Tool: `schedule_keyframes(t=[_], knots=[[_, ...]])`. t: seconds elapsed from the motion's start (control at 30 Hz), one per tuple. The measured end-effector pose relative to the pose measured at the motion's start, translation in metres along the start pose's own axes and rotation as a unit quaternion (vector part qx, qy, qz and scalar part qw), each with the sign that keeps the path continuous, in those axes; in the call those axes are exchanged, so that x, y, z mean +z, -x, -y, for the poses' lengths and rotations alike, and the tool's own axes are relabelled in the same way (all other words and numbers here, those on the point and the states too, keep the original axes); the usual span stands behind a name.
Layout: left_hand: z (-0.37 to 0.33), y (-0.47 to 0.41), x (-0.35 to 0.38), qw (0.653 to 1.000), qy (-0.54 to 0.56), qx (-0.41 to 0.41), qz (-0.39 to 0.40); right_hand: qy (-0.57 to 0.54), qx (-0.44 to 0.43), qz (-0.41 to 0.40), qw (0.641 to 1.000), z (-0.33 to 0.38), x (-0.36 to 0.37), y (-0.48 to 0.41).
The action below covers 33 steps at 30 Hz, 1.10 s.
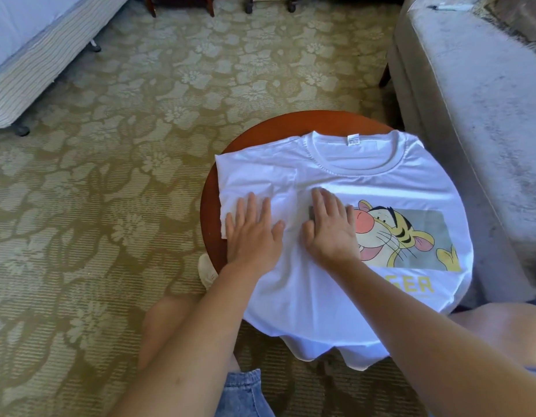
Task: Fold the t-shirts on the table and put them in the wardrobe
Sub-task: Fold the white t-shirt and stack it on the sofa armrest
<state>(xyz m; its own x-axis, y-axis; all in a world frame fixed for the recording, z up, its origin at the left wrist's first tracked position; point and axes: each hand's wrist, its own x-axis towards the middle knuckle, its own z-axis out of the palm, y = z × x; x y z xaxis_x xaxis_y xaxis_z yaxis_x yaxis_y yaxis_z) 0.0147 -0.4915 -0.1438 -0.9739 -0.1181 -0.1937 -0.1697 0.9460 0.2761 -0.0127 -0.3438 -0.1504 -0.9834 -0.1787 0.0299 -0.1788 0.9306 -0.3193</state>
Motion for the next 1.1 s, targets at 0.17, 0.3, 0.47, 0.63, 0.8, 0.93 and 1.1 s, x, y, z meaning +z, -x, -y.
schedule_keyframes(t=[0.17, 0.3, 0.47, 0.63, 0.8, 0.93, 1.1], knots=[[0.015, -0.004, -0.002, 0.999, -0.04, -0.03, -0.006, 0.068, -0.005, 0.045, 0.997, 0.008, 0.008, -0.007], [0.039, -0.011, -0.008, 0.998, -0.058, -0.034, -0.013, 0.033, -0.007, 0.092, 0.995, 0.03, 0.008, -0.01], [0.068, -0.013, -0.024, 0.997, -0.066, -0.038, 0.01, 0.019, -0.006, 0.11, 0.994, 0.011, -0.017, 0.002], [0.037, -0.013, -0.026, 0.996, -0.08, -0.045, 0.0, 0.111, 0.072, 0.106, 0.986, -0.066, -0.038, 0.016], [-0.045, -0.018, -0.005, 0.997, -0.068, 0.031, -0.023, 0.113, 0.057, 0.084, 0.988, -0.074, -0.029, 0.027], [-0.086, -0.023, 0.018, 0.997, -0.065, 0.039, 0.008, 0.016, 0.046, 0.067, 0.997, -0.079, -0.032, 0.025], [-0.086, -0.027, 0.027, 0.993, -0.114, 0.016, 0.006, -0.12, 0.178, -0.095, 0.972, -0.133, -0.05, 0.018]])
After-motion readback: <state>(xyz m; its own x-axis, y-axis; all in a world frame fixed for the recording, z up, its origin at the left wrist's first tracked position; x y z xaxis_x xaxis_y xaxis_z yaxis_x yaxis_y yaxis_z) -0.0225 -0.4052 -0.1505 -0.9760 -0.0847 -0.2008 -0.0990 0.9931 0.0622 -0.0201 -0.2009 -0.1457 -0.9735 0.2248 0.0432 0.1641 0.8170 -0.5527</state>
